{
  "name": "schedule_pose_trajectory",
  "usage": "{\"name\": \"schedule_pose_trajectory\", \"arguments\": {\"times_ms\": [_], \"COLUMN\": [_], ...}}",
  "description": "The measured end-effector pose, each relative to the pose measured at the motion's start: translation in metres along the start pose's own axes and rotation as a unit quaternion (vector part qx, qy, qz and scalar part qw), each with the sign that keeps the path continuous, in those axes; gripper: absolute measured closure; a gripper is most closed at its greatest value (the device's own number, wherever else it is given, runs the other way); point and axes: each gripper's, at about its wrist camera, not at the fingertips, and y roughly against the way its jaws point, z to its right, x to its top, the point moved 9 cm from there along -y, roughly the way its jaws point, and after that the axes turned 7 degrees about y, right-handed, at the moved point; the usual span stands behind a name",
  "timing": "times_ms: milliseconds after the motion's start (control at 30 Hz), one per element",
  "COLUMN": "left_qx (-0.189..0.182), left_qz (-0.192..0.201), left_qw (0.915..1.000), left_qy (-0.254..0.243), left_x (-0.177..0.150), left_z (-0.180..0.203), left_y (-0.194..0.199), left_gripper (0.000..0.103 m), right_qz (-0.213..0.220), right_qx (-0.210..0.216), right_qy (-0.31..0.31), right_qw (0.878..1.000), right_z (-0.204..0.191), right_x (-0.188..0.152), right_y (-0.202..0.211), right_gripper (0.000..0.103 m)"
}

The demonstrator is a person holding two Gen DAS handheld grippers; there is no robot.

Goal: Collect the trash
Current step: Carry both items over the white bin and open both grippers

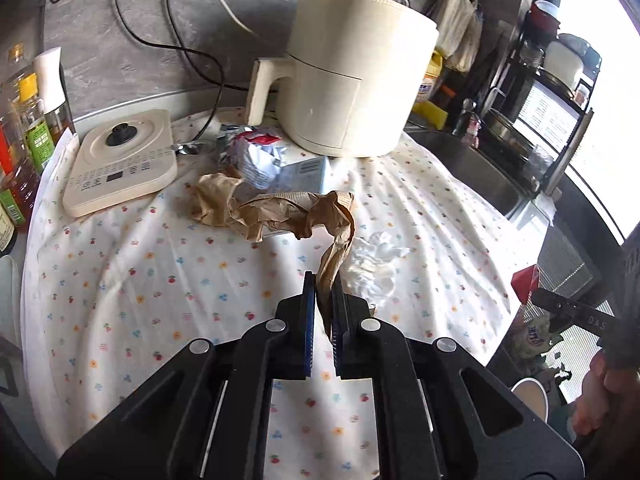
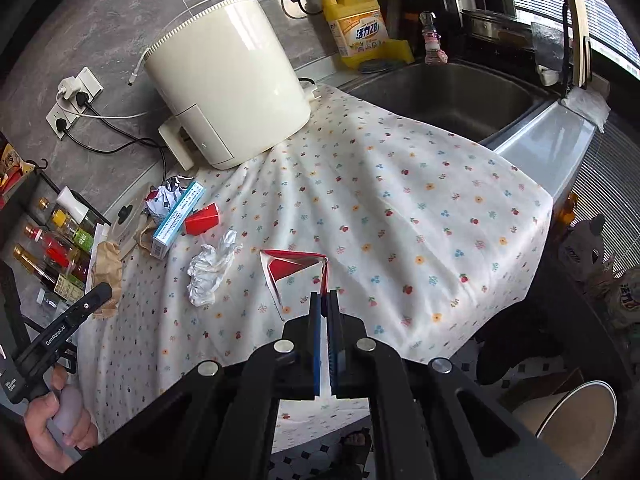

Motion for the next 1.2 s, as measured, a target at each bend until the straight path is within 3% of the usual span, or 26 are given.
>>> {"name": "schedule_pose_trajectory", "arguments": {"times_ms": [433,833,1200], "left_qx": [-0.085,-0.148,-0.187], "left_qz": [-0.038,-0.087,-0.13], "left_qw": [0.9919,0.9726,0.9534], "left_qy": [-0.086,-0.156,-0.198], "left_x": [-0.047,-0.117,-0.19], "left_z": [0.157,0.274,0.358], "left_y": [-0.014,-0.025,-0.031], "left_gripper": [0.095,0.095,0.095], "right_qz": [0.025,0.021,-0.023], "right_qx": [-0.078,-0.15,-0.189], "right_qy": [-0.085,-0.169,-0.224], "right_qw": [0.993,0.974,0.956], "right_z": [0.135,0.243,0.314], "right_x": [-0.063,-0.142,-0.223], "right_y": [0.102,0.168,0.195], "right_gripper": [0.099,0.098,0.094]}}
